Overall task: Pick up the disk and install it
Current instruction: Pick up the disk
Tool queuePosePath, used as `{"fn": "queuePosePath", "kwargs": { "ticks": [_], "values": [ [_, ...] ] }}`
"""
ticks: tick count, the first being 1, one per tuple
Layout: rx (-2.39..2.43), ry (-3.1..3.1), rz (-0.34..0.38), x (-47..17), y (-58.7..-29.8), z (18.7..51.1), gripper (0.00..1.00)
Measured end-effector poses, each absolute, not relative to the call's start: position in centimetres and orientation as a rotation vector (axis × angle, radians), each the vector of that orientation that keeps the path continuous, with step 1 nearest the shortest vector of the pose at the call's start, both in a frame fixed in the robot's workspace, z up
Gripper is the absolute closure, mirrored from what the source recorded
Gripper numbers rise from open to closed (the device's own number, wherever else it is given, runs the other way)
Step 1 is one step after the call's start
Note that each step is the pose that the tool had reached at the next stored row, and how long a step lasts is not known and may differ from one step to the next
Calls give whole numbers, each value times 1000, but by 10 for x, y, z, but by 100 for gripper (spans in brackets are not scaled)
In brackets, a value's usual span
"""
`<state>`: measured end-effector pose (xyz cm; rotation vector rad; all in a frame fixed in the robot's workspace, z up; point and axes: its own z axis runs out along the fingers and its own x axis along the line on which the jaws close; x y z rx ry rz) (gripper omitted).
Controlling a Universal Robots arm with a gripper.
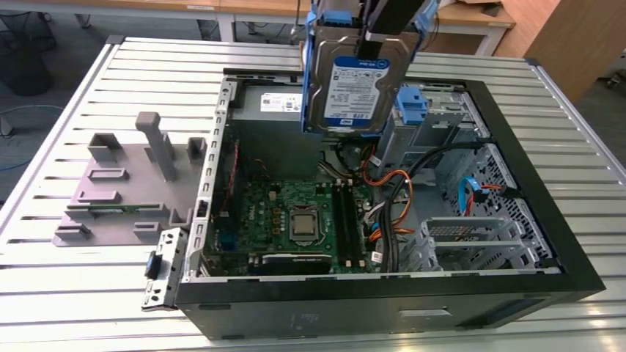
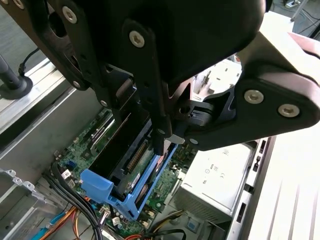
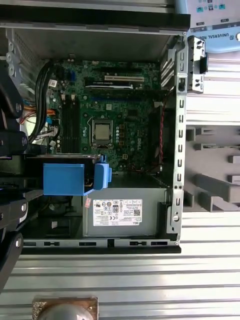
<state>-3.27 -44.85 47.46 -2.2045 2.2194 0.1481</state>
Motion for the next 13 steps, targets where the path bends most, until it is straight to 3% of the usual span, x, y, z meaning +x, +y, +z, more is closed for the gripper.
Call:
{"fn": "queuePosePath", "kwargs": {
  "ticks": [13],
  "values": [
    [-2205,2219,148,-33,-468,474,65]
  ]
}}
